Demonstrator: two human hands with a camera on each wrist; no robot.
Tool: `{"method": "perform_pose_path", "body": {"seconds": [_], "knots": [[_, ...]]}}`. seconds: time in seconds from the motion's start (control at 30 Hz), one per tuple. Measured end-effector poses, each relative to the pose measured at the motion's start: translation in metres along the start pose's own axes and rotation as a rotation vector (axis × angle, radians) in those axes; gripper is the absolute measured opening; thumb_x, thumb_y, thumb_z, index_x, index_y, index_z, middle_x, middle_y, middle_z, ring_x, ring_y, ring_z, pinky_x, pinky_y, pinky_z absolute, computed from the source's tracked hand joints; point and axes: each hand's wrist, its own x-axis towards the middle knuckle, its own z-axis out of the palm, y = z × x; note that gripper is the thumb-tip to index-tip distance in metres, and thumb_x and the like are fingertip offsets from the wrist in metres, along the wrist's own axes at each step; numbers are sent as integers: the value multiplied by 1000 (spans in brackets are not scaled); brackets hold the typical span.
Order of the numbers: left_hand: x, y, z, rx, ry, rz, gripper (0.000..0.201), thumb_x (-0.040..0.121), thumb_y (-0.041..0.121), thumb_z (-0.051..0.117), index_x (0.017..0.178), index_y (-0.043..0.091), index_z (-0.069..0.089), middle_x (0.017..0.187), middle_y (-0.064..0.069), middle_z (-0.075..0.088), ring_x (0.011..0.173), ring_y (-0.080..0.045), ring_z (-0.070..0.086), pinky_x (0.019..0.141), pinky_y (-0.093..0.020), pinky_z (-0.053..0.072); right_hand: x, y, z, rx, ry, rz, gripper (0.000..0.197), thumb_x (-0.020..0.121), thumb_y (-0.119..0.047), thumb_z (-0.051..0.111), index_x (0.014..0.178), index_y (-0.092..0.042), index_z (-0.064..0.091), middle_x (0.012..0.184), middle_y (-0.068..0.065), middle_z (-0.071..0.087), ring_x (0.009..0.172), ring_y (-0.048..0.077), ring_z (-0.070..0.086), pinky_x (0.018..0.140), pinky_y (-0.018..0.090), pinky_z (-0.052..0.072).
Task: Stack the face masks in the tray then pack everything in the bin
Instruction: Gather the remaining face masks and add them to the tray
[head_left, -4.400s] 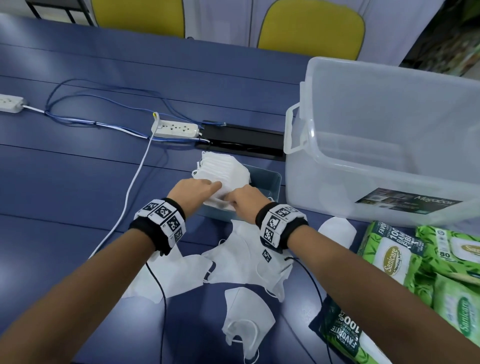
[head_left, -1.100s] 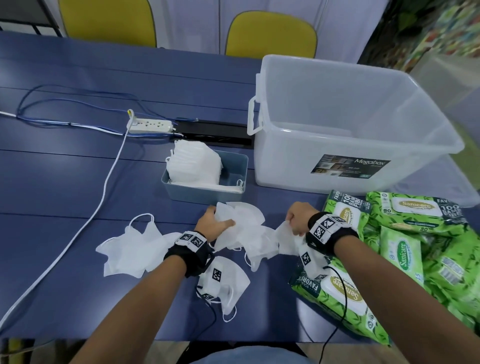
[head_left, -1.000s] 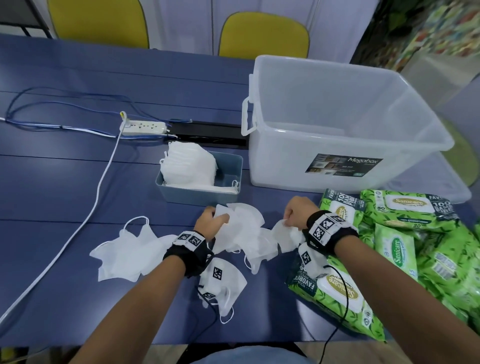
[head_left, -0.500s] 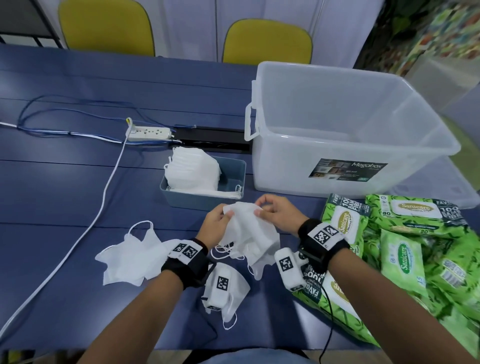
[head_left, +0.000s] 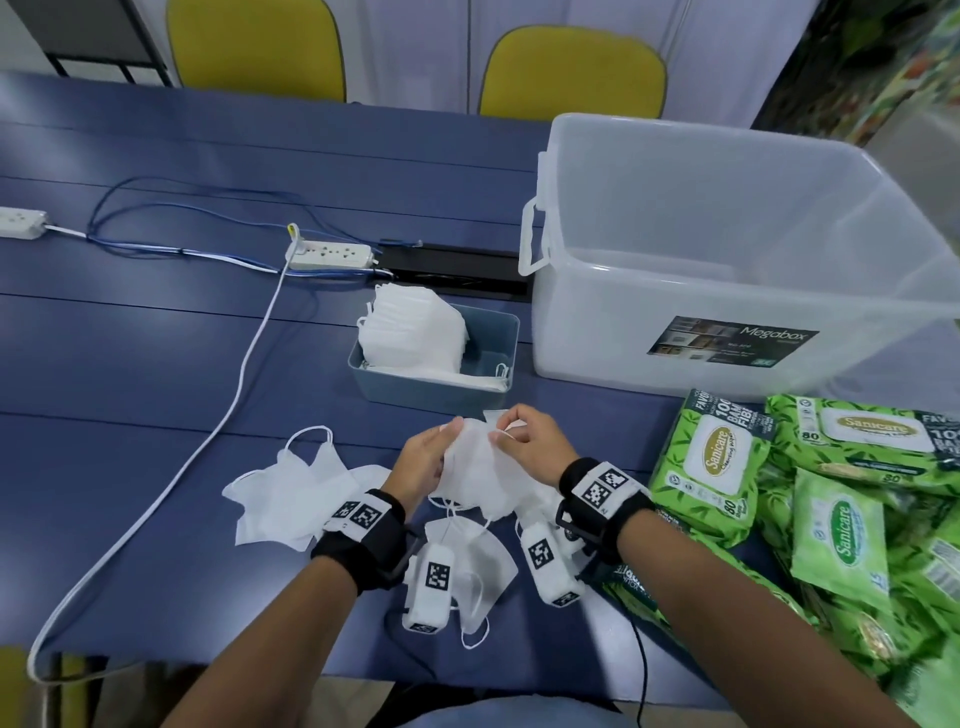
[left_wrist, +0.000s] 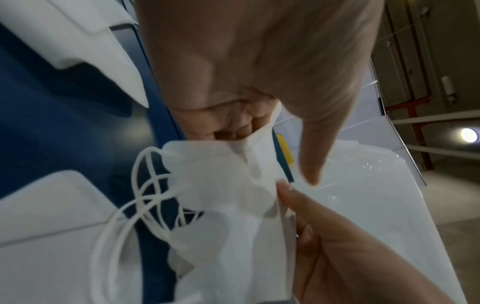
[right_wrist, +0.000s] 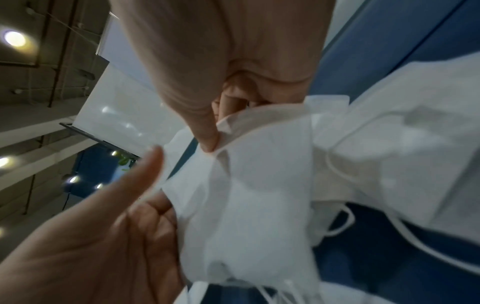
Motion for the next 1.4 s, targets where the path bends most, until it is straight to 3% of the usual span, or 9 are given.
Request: {"method": "perform_pose_path", "body": {"seconds": [0.23,0.37,0.53,0.63,0.77,0.87,1.13,1.23,1.4], "knots": [[-9,-13,-13,309,79,149,27,79,-8,69,96,11,61,89,-1,67,85,-22,63,69,-22,52,4,16,18,-77,174,119,27,84,-31,71,72,-22,48,70,-5,57,65,11,51,55,18,35],[-10,-14,-27,362,124,164,33,80,-8,67,108,8,58,102,-11,64,96,-28,61,75,-25,51,11,32,2,-275,432,71,39,75,-23,78,106,-13,55,111,8,52,105,26,48,81,25,36],[-18,-12,-36,505,147,210,56,85,-6,61,133,16,42,133,-17,51,109,-32,55,91,-27,47,22,34,-10,-534,287,242,73,71,-41,80,130,-16,46,130,9,43,124,30,37,94,40,40],[-26,-12,-40,588,154,317,66,85,-9,57,140,17,31,144,0,36,128,-17,38,103,-18,30,25,38,-6,-670,192,227,61,77,-44,74,124,-12,54,126,12,47,120,32,41,91,38,41],[-27,-15,-44,648,174,389,43,85,-12,54,106,25,55,119,4,57,111,-14,51,80,3,30,22,38,-10,-399,244,168,24,84,-26,70,95,-5,65,92,11,64,86,28,55,70,28,40],[-22,-16,-45,667,186,371,44,86,-13,51,84,28,66,100,4,67,105,-18,60,86,-3,35,14,34,-23,-174,270,119,11,84,-20,71,86,-9,69,74,1,63,75,20,55,63,25,41],[-16,10,-18,685,171,441,23,95,5,50,104,12,70,109,1,67,102,-10,56,85,-8,34,-28,6,-68,26,207,-82,28,92,-22,62,85,4,66,74,14,61,71,15,51,64,27,43],[-23,25,2,491,73,483,23,91,29,51,100,18,70,105,4,68,98,1,58,83,-3,37,-45,-6,-75,-58,94,-171,57,87,-46,53,86,12,59,70,18,51,70,14,45,66,30,36],[-31,39,31,147,-150,436,34,79,47,54,93,21,71,90,12,72,89,-5,63,83,-22,50,-56,-10,-76,-218,23,-215,43,100,-26,45,78,10,47,70,9,43,64,17,41,60,32,34]]}}
